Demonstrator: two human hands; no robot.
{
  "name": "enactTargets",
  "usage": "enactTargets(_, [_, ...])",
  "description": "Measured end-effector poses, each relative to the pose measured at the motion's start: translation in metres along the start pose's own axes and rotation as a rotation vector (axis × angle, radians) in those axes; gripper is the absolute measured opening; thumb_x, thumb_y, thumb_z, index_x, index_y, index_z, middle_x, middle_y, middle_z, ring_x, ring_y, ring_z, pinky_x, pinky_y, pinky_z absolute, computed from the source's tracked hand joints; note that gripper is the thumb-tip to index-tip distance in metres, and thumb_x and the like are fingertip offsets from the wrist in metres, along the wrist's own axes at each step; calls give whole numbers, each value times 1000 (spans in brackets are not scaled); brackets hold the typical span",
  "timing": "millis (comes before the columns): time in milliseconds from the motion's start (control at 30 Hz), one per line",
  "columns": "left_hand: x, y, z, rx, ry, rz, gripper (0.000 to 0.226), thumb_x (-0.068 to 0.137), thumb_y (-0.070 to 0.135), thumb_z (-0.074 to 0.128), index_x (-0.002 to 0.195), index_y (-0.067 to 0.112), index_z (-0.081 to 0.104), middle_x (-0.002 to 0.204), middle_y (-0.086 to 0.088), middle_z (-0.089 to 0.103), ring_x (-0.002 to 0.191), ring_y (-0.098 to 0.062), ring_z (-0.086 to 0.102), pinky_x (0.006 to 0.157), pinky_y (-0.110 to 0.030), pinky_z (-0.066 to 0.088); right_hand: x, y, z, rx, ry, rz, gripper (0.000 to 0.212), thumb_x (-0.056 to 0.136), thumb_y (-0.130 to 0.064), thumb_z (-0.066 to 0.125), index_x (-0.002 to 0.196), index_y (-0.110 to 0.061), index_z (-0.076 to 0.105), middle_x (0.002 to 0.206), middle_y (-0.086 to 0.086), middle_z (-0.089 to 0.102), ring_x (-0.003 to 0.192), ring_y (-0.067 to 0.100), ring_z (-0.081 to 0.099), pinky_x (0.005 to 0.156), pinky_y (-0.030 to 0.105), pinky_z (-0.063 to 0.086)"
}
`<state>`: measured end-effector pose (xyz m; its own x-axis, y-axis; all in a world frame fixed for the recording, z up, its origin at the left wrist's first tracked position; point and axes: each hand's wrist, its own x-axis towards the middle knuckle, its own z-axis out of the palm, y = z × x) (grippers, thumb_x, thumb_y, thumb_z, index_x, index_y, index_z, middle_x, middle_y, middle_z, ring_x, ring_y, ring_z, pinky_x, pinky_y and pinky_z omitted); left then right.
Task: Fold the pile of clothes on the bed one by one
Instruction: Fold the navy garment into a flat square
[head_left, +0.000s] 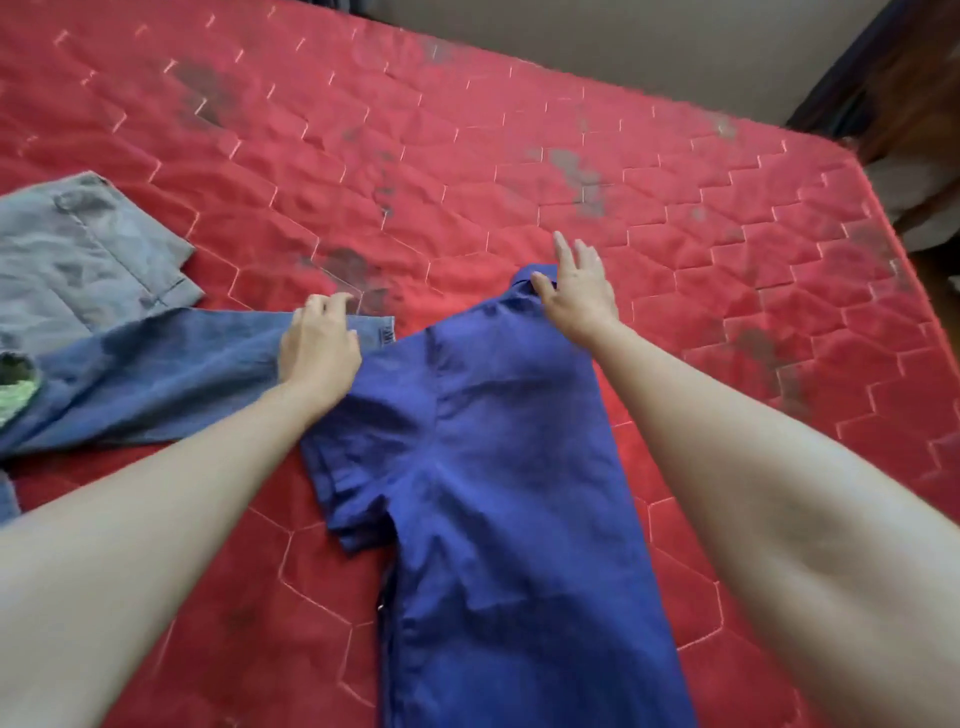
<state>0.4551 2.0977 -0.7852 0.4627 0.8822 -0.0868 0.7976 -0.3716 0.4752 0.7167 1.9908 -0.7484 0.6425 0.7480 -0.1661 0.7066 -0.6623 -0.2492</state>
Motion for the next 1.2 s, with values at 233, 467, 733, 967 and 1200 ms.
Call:
enactTargets(233, [-127, 24, 41, 184, 23, 334, 51, 91, 24, 58, 138, 7, 49, 149, -16, 39, 142, -31, 31, 114, -54, 20, -117, 13, 76, -47, 16, -175, 55, 104, -38, 34, 154, -19, 20, 161, 14, 7, 149, 27, 0, 120, 45, 6])
enactTargets(467, [-257, 21, 86, 348, -82, 329, 55, 87, 31, 61, 138, 12, 51, 152, -18, 34, 142, -34, 30, 110, -62, 24, -254, 50, 109, -97, 97, -275, 51, 101, -36, 39, 148, -17, 38, 156, 19, 24, 147, 34, 17, 118, 53, 13])
enactTargets(733, [-354, -13, 98, 282, -85, 149, 54, 97, 30, 39, 148, 11, 35, 157, -16, 24, 144, -36, 25, 111, -59, 22, -402, 123, 134, -231, 22, -101, 52, 101, -37, 38, 150, -19, 32, 157, 20, 20, 146, 36, 18, 113, 59, 20])
enactTargets(967, [-450, -8, 95, 231, -114, 8, 58, 95, 24, 56, 148, 13, 35, 156, -20, 23, 144, -36, 24, 112, -54, 23, -499, 148, 126, -102, 42, 14, 52, 95, -26, 59, 144, -12, 45, 149, 30, 31, 136, 46, 35, 104, 52, 39])
enactTargets(1200, [-526, 14, 80, 61, -68, -141, 50, 87, 12, 68, 134, 8, 54, 131, -19, 52, 114, -39, 50, 90, -50, 44, -558, 144, 109, 263, 39, 272, 55, 94, -16, 57, 146, -12, 39, 139, 20, 42, 121, 35, 44, 102, 35, 33])
